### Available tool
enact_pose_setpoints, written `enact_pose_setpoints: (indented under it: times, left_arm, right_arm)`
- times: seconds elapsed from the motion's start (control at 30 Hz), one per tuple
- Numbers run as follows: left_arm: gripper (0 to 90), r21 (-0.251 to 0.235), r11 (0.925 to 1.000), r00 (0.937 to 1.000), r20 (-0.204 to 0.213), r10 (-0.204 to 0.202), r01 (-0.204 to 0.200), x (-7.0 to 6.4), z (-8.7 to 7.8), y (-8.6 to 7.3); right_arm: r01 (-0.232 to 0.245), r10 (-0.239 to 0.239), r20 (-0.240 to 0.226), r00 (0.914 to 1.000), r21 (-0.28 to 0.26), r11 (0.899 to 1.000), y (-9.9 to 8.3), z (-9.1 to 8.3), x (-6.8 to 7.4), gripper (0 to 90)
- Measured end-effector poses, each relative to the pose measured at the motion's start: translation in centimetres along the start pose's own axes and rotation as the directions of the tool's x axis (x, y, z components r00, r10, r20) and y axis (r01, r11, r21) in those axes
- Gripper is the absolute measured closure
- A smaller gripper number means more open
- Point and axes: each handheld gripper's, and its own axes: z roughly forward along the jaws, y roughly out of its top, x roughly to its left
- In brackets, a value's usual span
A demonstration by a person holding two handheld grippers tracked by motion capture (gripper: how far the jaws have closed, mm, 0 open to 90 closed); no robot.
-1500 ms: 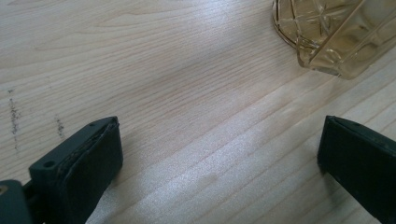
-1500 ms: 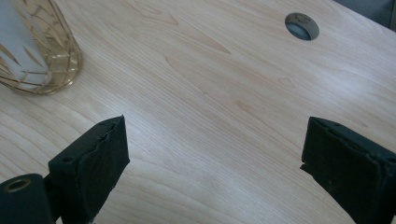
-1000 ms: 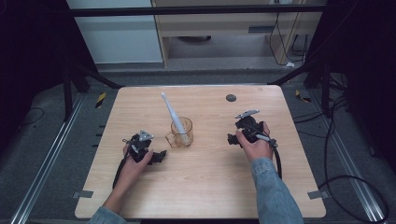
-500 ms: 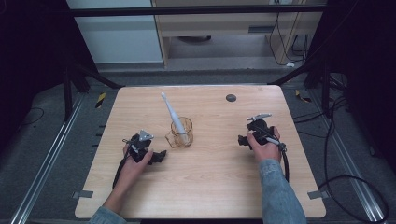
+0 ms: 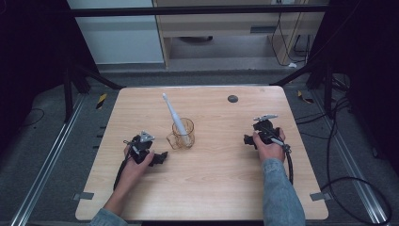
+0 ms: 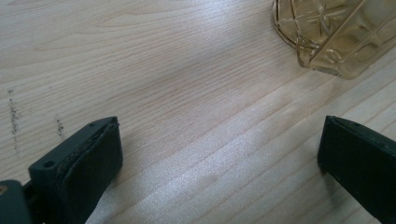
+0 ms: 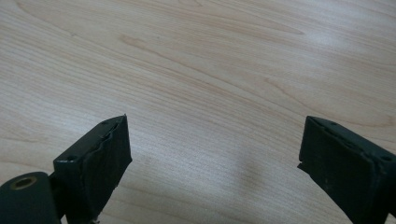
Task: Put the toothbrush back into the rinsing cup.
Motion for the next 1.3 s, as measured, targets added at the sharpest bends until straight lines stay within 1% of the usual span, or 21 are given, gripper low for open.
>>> enact_pose_setpoints:
  times: [0.13,0.23,0.27,0.4,0.57,0.63,0.7,0.83,0.87,0.97,1.0,1.07,1.1,1.13,1.2,1.27,1.3]
  left_arm:
    - [0.0,0.0,1.0,1.0,0.0,0.0,0.0,0.0,0.0,0.0]
    - [0.0,0.0,1.0,1.0,0.0,0.0,0.0,0.0,0.0,0.0]
    - [0.0,0.001,1.0,1.0,0.0,0.001,-0.001,0.0,0.0,0.0]
    - [0.0,0.001,1.0,1.0,0.0,0.001,-0.001,0.0,0.0,0.0]
    - [0.0,0.001,1.0,1.0,0.0,0.001,-0.001,0.0,0.0,0.0]
    - [0.0,0.001,1.0,1.0,0.0,0.0,0.0,0.0,0.0,0.0]
    - [0.0,0.0,1.0,1.0,0.0,0.0,0.0,0.0,0.0,0.0]
    - [0.0,0.001,1.0,1.0,0.0,0.001,-0.001,0.0,0.0,0.0]
    - [0.0,0.001,1.0,1.0,0.0,0.001,-0.001,0.0,0.0,0.0]
    - [0.0,0.001,1.0,1.0,0.0,0.001,-0.001,0.0,0.0,0.0]
    - [0.0,0.001,1.0,1.0,0.0,0.001,-0.001,0.0,0.0,0.0]
    - [0.0,0.001,1.0,1.0,0.0,0.001,-0.001,0.0,0.0,0.0]
    - [0.0,0.001,1.0,1.0,0.0,0.001,-0.001,0.0,0.0,0.0]
    - [0.0,0.001,1.0,1.0,0.0,0.0,0.0,0.0,0.0,0.0]
    - [0.0,0.001,1.0,1.0,0.0,0.001,-0.001,0.0,0.0,0.0]
    - [0.0,0.0,1.0,1.0,0.0,0.001,-0.001,0.0,0.0,0.0]
    - [0.0,0.0,1.0,1.0,0.001,0.001,-0.001,0.0,0.0,0.0]
  right_arm:
    - [-0.027,0.027,0.007,0.9996,-0.011,1.0,-0.4,0.6,-0.3,9.5]
    - [-0.051,0.052,0.019,0.9985,-0.039,0.998,-0.8,1.1,-0.6,10.3]
    - [-0.058,0.058,0.017,0.9981,-0.037,0.998,-0.9,1.2,-0.6,10.3]
    - [-0.054,0.054,0.02,0.9983,-0.037,0.998,-0.9,1.6,-0.6,10.3]
    - [-0.077,0.079,0.025,0.9966,-0.045,0.996,-0.9,2.1,-0.6,9.9]
    - [-0.095,0.096,0.028,0.995,-0.046,0.994,-1.0,2.3,-0.7,9.9]
    - [-0.092,0.094,0.032,0.9951,-0.048,0.995,-1.1,2.4,-0.9,9.9]
    - [-0.109,0.11,0.035,0.9933,-0.042,0.993,-1.2,2.8,-1.0,9.9]
    - [-0.104,0.105,0.037,0.9938,-0.039,0.994,-1.2,2.9,-1.1,9.9]
    - [-0.129,0.13,0.021,0.9913,-0.046,0.991,-1.4,3.2,-1.2,9.1]
    - [-0.128,0.129,0.022,0.9914,-0.055,0.99,-1.4,3.2,-1.2,9.0]
    - [-0.121,0.123,0.012,0.9924,-0.075,0.99,-1.5,3.4,-1.0,8.0]
    - [-0.109,0.111,0.01,0.9938,-0.096,0.989,-1.7,3.5,-1.0,7.1]
    - [-0.109,0.11,0.009,0.9938,-0.103,0.989,-1.8,3.5,-0.9,7.0]
    - [-0.121,0.123,0.008,0.9924,-0.099,0.988,-1.9,3.4,-0.9,4.0]
    - [-0.14,0.142,0.026,0.9895,-0.085,0.987,-2.0,3.4,-0.8,0.2]
    - [-0.147,0.151,0.033,0.988,-0.084,0.985,-1.9,3.4,-0.8,0.3]
